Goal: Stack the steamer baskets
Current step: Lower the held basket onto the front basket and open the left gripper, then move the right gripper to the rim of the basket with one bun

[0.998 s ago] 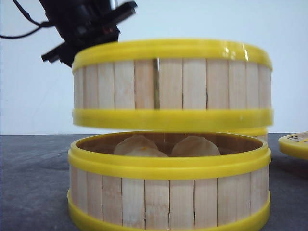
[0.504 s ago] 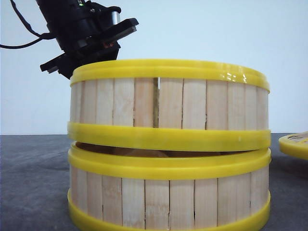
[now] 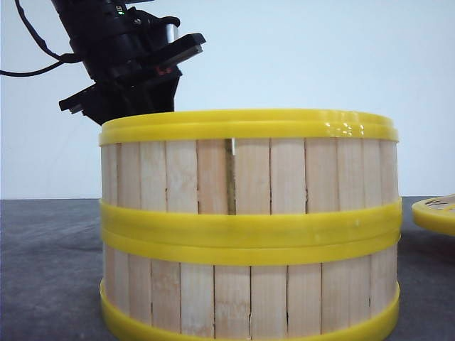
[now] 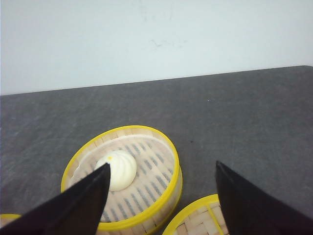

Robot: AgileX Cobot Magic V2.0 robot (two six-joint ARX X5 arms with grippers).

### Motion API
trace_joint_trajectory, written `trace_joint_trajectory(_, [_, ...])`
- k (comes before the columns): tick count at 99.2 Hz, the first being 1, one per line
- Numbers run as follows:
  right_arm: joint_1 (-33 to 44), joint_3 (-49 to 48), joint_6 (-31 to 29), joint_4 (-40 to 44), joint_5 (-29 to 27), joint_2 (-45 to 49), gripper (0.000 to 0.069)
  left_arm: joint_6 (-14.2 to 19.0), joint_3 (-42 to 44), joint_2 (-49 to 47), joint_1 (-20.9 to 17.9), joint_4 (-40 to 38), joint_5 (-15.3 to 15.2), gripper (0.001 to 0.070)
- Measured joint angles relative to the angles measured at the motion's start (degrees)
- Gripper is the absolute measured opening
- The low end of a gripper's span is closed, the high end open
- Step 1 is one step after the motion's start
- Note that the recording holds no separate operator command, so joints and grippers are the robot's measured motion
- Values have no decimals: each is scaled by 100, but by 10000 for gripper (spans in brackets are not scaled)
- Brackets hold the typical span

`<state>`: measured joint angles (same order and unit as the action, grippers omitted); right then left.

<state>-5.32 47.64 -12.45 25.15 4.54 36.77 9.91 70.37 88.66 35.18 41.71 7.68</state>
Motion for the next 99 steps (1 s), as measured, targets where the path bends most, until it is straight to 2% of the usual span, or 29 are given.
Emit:
trace_joint_trajectory(11, [0,0,0,66,0,0,415,-2,0,0,0,9,-26,261])
trace_joint_trajectory(31, [0,0,-2,61,129,63,415,0,-4,-151,-17,-302,-131,275])
trace_joint_trajectory(51, [0,155,-26,-50,448,789,415,0,0,-1576,-229,-1329,-251,275])
trace_joint_trajectory(68, [0,621,-28,-35,479,1926,415,0,-4,-2494,-496,-1521,-688,275])
trace_joint_trajectory(74, [0,791,-28,-28,479,2334,415,0,-247,-2780,-588,-1753,-793,275])
trace_joint_trajectory(86, [-11,1143,-31,-22,479,3185,415,15,-1196,-3587,-684,-2232,-802,275])
trace_joint_trajectory(99, [-37,1572,-28,-15,474,4083,415,15,-2232,-4653,-713,-2371,-809,275])
